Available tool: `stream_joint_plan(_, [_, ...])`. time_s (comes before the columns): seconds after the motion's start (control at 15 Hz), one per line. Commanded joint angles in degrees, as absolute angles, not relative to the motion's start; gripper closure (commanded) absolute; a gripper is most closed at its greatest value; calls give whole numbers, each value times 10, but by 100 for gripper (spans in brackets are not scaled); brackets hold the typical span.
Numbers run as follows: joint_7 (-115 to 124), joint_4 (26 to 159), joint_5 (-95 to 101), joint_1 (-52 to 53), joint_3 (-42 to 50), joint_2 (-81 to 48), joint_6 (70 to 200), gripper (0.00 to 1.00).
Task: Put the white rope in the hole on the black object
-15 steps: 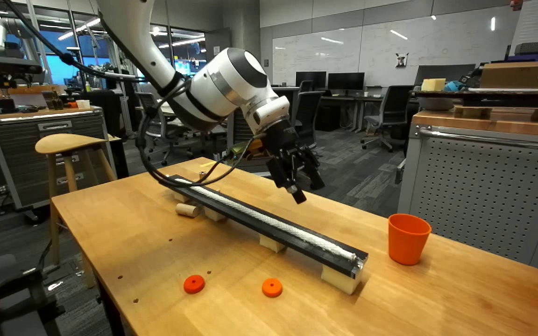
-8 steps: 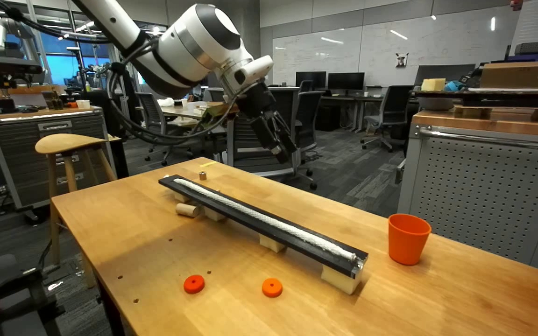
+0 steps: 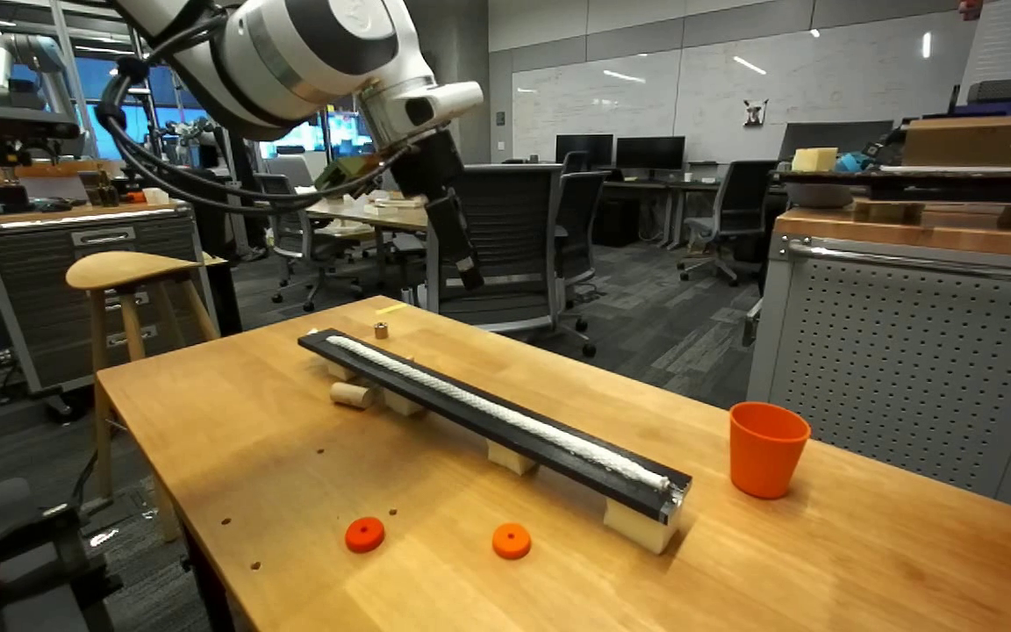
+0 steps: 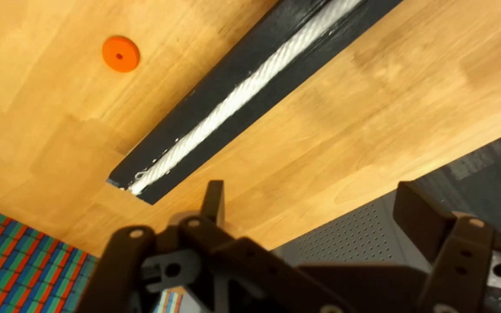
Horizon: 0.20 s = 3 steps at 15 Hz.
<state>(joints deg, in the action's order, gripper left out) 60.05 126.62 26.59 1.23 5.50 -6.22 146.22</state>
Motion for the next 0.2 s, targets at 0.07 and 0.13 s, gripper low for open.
stream_joint_plan(0.07, [530,1283,203,10,43,-48,1462,0])
stream_joint_plan(0.13, [518,1288,193,9,40,-43,1462,0])
